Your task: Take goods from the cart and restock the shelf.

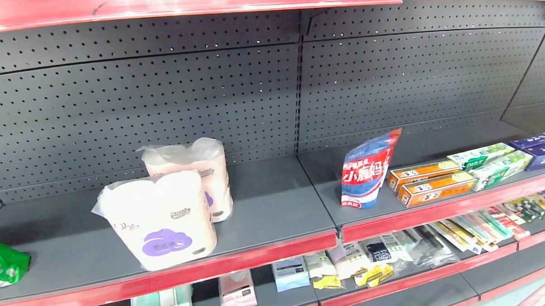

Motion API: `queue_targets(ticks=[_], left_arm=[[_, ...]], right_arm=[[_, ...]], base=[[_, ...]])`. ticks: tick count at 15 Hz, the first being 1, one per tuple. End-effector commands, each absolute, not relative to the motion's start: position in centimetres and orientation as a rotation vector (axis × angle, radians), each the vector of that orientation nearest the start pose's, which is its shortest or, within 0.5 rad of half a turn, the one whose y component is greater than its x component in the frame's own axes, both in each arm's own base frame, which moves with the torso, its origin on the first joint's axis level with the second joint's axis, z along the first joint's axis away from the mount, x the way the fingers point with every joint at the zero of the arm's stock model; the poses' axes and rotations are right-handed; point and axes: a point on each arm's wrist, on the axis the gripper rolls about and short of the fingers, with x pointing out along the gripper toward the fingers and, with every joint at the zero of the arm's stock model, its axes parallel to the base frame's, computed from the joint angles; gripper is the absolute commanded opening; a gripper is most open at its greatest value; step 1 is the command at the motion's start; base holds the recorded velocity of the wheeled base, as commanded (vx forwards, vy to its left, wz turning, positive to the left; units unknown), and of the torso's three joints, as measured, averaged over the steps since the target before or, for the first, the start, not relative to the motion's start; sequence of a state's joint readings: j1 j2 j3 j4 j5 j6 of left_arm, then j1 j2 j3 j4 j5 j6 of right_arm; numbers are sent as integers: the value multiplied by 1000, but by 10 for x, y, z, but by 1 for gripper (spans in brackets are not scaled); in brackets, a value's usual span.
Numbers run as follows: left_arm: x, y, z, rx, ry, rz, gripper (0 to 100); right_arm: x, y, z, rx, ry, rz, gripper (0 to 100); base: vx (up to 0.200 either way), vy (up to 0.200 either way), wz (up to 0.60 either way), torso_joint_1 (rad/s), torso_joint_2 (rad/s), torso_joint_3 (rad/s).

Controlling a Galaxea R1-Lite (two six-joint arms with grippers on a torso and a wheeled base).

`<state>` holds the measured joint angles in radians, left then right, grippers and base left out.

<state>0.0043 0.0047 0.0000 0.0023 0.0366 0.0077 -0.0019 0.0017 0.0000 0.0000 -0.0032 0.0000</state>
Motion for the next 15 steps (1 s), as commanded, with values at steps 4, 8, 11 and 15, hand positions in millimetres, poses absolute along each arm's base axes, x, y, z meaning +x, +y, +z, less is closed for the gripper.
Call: queue_targets(ticks=[4,8,11,15], left_arm=[[-23,1,76,34,2,41,100],[14,1,233,-69,-12,30,100],[60,5,219,-35,212,154,100],[115,10,191,8,497,210,100]], right_arm=[[-23,0,76,-2,2,-5,100],[-23,0,75,-2,0,-5,100],[-23,0,76,-2,2,-3,100],[-23,0,75,-2,0,-5,100]], base=[[0,0,0,0,0,0],[0,0,0,0,0,0],[0,0,0,0,0,0],[0,0,0,0,0,0]])
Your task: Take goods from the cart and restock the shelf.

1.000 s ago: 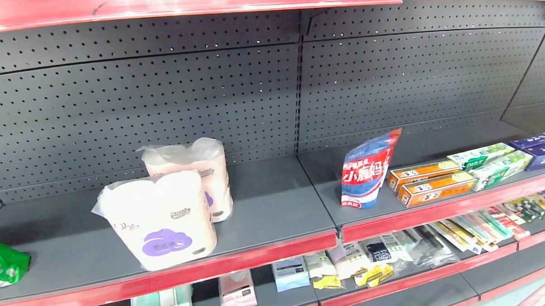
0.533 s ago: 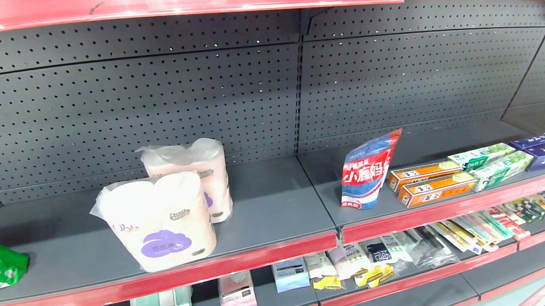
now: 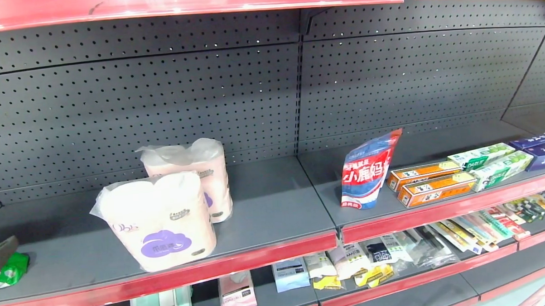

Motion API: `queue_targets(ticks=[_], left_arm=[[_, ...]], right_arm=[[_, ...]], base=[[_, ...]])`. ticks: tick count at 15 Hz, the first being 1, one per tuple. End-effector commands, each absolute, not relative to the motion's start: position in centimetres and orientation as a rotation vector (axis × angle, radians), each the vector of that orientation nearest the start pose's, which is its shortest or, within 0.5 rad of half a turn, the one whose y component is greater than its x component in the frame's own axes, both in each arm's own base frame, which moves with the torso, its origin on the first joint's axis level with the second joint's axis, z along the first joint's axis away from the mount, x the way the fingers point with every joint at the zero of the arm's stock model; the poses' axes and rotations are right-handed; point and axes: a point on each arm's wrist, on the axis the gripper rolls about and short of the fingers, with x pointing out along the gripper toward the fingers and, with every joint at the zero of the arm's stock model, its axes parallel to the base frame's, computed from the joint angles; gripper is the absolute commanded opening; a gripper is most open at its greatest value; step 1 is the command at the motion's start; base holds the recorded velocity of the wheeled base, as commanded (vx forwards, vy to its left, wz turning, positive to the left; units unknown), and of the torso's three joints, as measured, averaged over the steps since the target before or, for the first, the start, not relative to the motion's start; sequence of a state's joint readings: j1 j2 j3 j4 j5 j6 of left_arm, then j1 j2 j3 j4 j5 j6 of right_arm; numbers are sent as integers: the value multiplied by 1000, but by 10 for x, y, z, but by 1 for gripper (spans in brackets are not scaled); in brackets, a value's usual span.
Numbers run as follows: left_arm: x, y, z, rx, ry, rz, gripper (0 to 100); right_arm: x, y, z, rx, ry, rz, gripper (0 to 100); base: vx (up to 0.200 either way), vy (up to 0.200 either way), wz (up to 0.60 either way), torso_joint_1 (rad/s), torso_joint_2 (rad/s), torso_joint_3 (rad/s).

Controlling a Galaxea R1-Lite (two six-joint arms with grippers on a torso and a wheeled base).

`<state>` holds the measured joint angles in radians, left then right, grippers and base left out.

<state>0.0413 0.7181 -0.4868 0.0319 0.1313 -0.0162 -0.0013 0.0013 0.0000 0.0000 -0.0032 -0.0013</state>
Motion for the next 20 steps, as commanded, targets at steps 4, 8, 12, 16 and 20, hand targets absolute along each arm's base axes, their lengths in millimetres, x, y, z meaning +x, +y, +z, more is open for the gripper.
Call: queue_targets(ticks=[4,8,12,16,20], left_arm=[[153,12,180,17,619,204,100],[163,20,171,43,685,230,100],[166,43,164,64,739,280,100],[182,55,145,45,786,314,100],[199,56,118,94,750,291,100]], right_arm=[[-23,0,76,-2,2,-5,100],[-23,0,76,-2,2,-5,100],[-23,0,75,-2,0,-3,100],[-23,0,76,-2,2,-3,100],[-23,0,76,-2,2,-3,100]], base=[[0,0,0,0,0,0],[0,0,0,0,0,0],[0,0,0,0,0,0],[0,0,0,0,0,0],[0,0,0,0,0,0]])
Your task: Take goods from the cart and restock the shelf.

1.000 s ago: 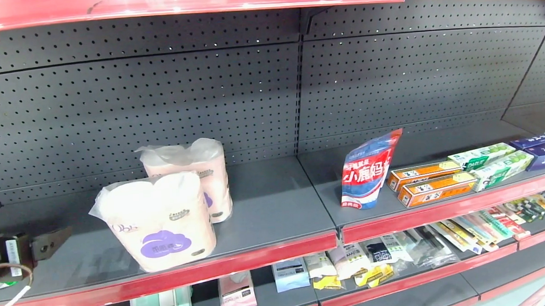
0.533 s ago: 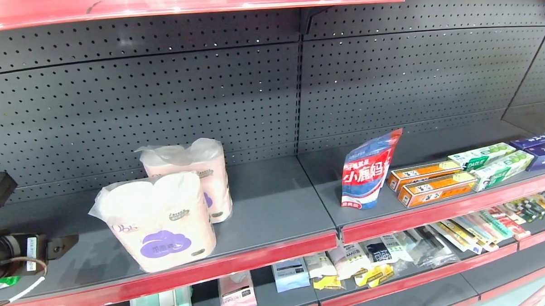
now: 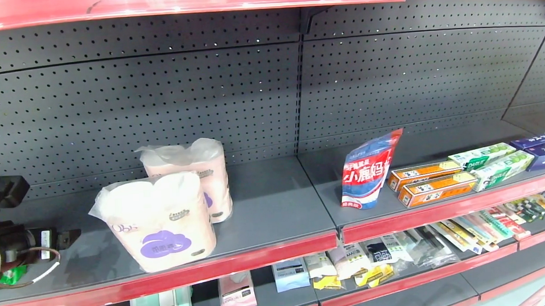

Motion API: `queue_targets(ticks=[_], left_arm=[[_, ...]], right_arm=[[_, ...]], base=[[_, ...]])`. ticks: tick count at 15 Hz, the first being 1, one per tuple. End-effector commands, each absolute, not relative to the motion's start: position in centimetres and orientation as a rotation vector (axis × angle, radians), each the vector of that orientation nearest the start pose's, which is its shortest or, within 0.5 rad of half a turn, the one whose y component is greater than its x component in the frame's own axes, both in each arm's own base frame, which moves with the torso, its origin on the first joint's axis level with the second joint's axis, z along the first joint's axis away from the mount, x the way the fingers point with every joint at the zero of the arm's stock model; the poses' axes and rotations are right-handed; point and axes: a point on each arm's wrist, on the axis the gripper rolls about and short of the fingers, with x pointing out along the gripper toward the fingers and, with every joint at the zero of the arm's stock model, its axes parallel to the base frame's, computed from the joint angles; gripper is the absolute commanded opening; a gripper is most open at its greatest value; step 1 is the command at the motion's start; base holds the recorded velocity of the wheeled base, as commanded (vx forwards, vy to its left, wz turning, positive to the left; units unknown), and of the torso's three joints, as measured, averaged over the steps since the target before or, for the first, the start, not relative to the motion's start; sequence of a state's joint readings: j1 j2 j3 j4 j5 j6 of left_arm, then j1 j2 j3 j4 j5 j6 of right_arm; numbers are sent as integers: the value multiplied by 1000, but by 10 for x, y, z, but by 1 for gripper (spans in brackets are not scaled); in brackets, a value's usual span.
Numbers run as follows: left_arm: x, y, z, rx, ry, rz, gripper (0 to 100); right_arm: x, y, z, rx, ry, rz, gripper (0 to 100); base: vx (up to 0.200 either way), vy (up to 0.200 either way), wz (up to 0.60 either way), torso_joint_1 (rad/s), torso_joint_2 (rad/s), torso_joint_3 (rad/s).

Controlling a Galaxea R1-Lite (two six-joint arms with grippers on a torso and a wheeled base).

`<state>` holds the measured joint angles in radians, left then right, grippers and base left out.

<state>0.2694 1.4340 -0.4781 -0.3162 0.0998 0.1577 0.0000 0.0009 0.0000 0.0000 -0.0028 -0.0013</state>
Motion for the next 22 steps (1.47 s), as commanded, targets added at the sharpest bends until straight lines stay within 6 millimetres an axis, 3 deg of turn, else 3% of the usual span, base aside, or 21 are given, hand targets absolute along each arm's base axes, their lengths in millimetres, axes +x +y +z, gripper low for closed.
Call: queue_targets(ticks=[1,6,12,22], left_arm=[[200,57,114,105,747,287,100],[205,57,98,142,767,267,100],[216,35,83,185,767,165,100],[233,19,69,220,732,102,100]], right_arm=[[-23,0,75,-2,0,-5,100],[-23,0,76,-2,2,-5,100],[-23,0,75,-2,0,-5,100],[-23,0,76,-2,2,-5,100]], base=[[0,0,0,0,0,0],[0,0,0,0,0,0],[0,0,0,0,0,0],[0,0,0,0,0,0]])
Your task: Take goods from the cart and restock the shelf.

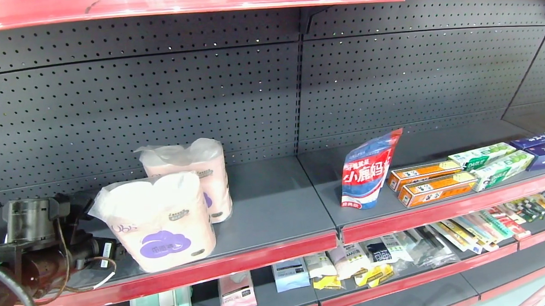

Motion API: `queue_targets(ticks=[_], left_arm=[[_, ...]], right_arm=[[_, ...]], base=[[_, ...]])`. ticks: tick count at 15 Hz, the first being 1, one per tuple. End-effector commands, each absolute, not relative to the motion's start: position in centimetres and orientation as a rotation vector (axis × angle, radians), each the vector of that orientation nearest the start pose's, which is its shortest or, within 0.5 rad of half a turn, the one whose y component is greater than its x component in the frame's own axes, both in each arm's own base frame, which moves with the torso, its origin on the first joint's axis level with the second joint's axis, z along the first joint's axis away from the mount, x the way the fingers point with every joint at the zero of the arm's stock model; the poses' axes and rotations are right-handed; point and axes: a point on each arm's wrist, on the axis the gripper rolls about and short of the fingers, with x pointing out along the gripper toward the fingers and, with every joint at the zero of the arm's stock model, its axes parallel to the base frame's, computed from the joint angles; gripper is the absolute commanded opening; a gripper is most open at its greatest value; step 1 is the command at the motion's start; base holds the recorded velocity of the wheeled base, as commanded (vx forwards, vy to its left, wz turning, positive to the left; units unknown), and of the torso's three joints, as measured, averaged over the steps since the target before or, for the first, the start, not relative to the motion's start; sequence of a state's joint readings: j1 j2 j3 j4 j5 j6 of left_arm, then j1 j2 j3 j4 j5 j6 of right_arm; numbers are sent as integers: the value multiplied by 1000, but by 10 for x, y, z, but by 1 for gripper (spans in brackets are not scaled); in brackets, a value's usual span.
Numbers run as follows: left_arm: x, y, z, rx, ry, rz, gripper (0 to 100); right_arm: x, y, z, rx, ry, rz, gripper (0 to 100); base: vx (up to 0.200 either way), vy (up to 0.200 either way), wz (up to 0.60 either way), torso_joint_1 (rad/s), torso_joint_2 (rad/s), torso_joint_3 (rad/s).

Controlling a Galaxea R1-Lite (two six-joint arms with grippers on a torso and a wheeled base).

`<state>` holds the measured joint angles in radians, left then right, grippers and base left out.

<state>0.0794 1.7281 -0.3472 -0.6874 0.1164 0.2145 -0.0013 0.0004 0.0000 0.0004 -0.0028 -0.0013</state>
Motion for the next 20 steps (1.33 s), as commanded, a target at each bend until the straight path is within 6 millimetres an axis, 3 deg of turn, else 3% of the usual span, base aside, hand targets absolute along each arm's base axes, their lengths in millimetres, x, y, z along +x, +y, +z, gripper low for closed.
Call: queue_targets(ticks=[1,16,17,20], left_arm=[[234,19,67,226,735,110,100],[239,23,68,253,712,125,100],[238,35,71,307,712,146,100],[242,39,70,321,715,154,100]], right_arm=[[-23,0,75,-2,0,-5,100],[-23,0,75,-2,0,-5,100],[-23,0,76,-2,2,-5,100],[-23,0,75,-2,0,-5,100]], base=[[0,0,0,0,0,0],[0,0,0,0,0,0],[0,0,0,0,0,0],[0,0,0,0,0,0]])
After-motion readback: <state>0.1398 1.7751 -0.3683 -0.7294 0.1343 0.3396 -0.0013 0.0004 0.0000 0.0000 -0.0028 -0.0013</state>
